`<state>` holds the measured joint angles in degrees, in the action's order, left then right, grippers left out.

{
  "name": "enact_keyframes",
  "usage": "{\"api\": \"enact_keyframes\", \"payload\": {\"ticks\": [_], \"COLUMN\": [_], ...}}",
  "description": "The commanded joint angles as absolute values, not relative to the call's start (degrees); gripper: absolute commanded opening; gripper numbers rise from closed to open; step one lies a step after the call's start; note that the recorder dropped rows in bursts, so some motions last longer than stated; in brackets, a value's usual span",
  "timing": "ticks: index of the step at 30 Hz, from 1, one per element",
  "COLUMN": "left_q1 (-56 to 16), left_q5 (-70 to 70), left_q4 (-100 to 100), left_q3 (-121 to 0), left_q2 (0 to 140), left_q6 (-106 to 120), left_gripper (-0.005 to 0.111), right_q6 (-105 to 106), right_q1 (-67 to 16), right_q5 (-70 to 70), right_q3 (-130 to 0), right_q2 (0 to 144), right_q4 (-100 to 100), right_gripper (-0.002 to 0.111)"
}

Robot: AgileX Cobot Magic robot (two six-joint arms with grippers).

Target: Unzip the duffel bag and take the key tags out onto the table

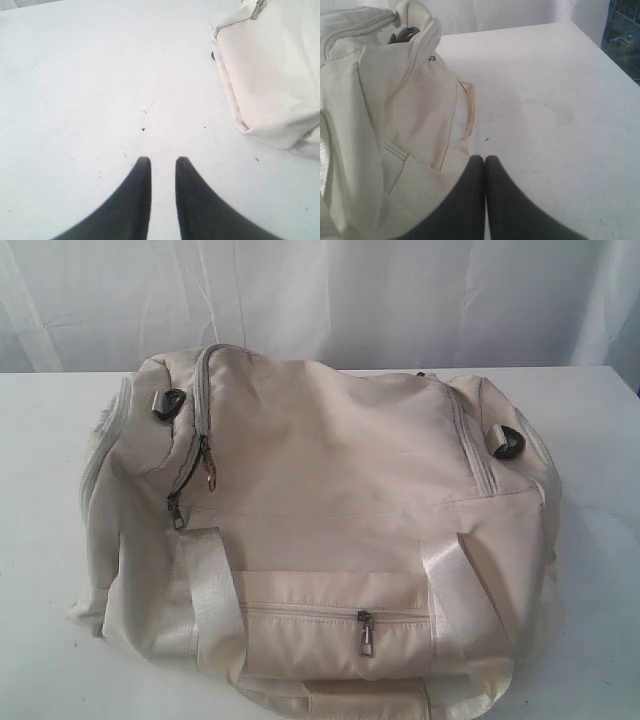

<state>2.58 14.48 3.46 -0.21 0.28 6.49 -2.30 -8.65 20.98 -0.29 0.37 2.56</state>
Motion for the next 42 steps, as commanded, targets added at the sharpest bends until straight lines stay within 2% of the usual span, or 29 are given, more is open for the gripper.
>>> {"api": "enact_keyframes", "payload": {"ticks": [1,32,39,42], "left_q1": [2.6,2.6,2.6,2.6], "left_q5": [14.5,14.2,1.0,-1.4], "left_q4": [3.8,-0.7,8.1,13.7], "left_q3": [0.0,0.0,0.0,0.0], "left_q2": [0.0,0.0,0.0,0.0], "left_q6": [6.5,6.4,5.2,-7.1], "left_gripper": [0.024,0.024,0.024,0.024], "right_q6": [-2.2,-1.2,-1.3,-1.3], "right_q1": [-8.6,-8.6,-8.6,-8.6], "right_q5": [20.5,19.9,1.3,-10.8], "right_q3": [0.0,0.0,0.0,0.0], "right_q2": [0.0,0.0,0.0,0.0], "right_q4": [2.2,0.0,0.0,0.0], "right_gripper": [0.000,0.000,0.000,0.000]}}
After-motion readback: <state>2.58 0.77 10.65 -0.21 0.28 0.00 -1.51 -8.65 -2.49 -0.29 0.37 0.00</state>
